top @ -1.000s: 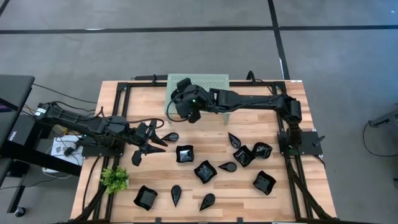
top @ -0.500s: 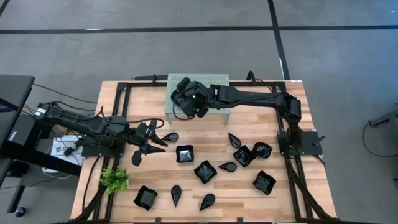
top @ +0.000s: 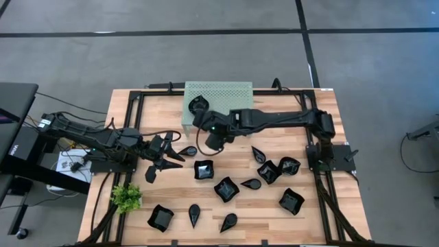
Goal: Pick & Place Mini shaped plates
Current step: Put the distorted square plate on the shelf
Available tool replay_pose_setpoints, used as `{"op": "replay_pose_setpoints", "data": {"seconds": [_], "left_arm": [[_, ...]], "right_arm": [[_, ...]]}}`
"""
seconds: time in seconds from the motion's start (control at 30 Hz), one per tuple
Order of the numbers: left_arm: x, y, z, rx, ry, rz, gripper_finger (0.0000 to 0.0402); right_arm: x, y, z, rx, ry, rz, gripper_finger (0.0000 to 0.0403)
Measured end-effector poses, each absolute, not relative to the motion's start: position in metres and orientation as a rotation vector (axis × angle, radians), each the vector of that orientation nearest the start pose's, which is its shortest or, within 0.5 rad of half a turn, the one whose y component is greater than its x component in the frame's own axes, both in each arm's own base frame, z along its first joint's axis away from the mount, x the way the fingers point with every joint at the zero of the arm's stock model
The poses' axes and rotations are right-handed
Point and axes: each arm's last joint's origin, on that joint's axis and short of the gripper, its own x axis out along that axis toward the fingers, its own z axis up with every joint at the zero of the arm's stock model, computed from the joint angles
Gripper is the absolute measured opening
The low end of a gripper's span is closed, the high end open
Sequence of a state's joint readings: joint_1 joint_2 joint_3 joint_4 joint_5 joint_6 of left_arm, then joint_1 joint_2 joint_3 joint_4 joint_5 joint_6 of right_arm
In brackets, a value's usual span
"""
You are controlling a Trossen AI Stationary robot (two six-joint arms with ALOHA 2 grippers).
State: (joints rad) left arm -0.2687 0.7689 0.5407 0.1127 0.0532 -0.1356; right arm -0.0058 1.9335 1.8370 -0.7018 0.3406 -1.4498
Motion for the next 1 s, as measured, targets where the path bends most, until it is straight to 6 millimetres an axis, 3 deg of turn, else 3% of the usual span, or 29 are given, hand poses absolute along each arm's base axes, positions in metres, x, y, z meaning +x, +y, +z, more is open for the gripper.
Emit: {"op": "replay_pose_setpoints", "data": {"seconds": [0.47, 0.67, 0.9, 1.0], "left_arm": [[0.172, -0.049, 0.279, -0.122, 0.137, -0.313, 0.0104], [0.172, -0.049, 0.279, -0.122, 0.137, -0.313, 0.0104], [0.172, -0.049, 0.279, -0.122, 0.136, -0.313, 0.0104], [0.172, -0.049, 0.279, -0.122, 0.136, -0.313, 0.0104]], "right_arm": [[0.432, 0.017, 0.321, -1.517, 0.815, 0.333, 0.0116], [0.441, 0.019, 0.333, -1.826, 0.669, 0.338, 0.0116], [0.448, 0.022, 0.343, -1.960, 0.457, 0.362, 0.0116], [0.449, 0.022, 0.344, -1.964, 0.444, 0.351, 0.0116]]}}
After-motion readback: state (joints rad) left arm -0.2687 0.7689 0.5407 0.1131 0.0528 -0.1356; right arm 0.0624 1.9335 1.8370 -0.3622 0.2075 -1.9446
